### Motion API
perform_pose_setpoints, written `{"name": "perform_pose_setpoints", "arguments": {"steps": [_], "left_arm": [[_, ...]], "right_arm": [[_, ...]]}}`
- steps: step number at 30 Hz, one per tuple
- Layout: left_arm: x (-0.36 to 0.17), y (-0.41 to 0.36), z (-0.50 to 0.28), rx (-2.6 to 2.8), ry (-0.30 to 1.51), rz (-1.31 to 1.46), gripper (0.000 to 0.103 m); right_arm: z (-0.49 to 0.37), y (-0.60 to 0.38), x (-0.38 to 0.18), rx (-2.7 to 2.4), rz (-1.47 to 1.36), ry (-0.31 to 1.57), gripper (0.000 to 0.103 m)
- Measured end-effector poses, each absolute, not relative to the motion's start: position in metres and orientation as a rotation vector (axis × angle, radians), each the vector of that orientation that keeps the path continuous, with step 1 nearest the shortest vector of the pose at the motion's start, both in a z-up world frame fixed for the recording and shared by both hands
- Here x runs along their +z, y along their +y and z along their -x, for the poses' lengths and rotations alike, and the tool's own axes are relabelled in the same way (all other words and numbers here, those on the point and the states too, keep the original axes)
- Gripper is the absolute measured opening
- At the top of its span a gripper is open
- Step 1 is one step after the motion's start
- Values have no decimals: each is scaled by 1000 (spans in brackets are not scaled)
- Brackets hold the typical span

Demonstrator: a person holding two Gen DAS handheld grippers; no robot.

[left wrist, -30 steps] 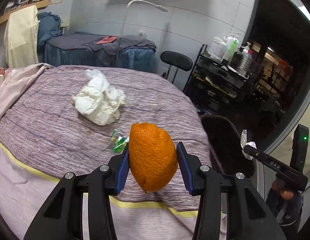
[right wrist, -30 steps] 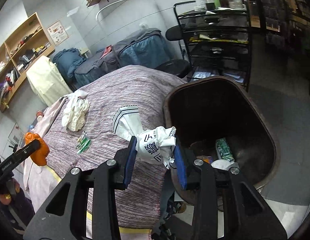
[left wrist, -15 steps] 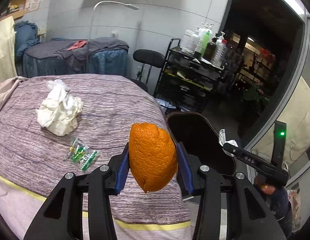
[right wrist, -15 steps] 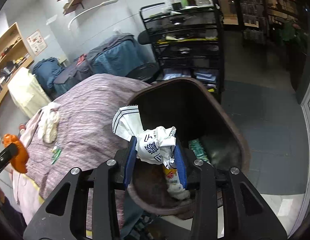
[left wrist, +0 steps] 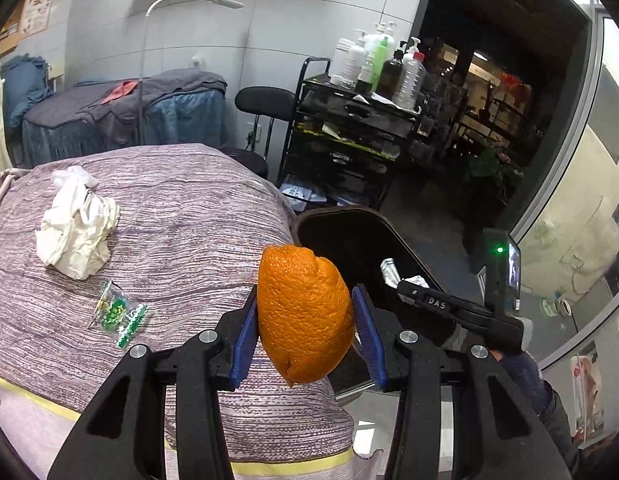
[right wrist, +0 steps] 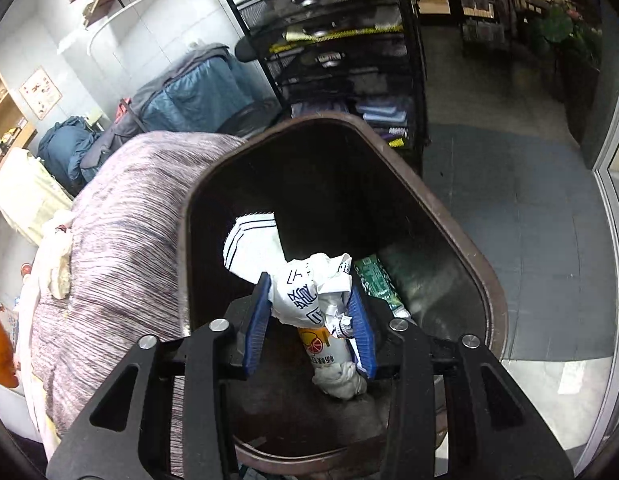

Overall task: Collect trash
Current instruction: 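Carry the wrapper into the bin and open the right tool while the left tool carries the orange, then lower the orange into the bin and open the left tool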

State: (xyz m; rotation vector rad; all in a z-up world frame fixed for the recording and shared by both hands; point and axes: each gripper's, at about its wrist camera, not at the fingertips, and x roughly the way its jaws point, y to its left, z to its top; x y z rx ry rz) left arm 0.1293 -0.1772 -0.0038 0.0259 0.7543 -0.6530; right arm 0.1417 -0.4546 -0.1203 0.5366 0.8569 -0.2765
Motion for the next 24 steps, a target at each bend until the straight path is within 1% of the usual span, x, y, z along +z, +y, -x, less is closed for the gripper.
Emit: {"name": "perform_pose_setpoints", "arguments": {"steps": [1, 3, 4, 5, 9, 10, 11, 24], "left_arm": [[-5, -180, -129, -656, 755, -34, 44], [-5, -185, -130, -661, 757, -44, 44], [-6, -187, -129, -665, 757, -50, 44], [-6, -190, -129, -669, 758, -56, 44], [-9, -200, -130, -693, 771, -68, 44], [-9, -203, -130, -700, 774, -72, 44], [-10, -205, -130, -705, 776, -75, 44], [-13, -250, -134, -789, 809, -118, 44]], "right_arm": [[-142, -454, -123, -274, -539, 861, 44], [-139, -453, -125, -273, -544, 860, 53], [-137, -453, -126, -280, -549, 855, 62], [-135, -453, -126, -284, -553, 851, 64], [-126, -453, -124, -284, -556, 839, 66], [-122, -453, -123, -285, -556, 834, 69], [-119, -453, -121, -287, -555, 827, 76], [-81, -474, -92, -354, -592, 721, 77]]}}
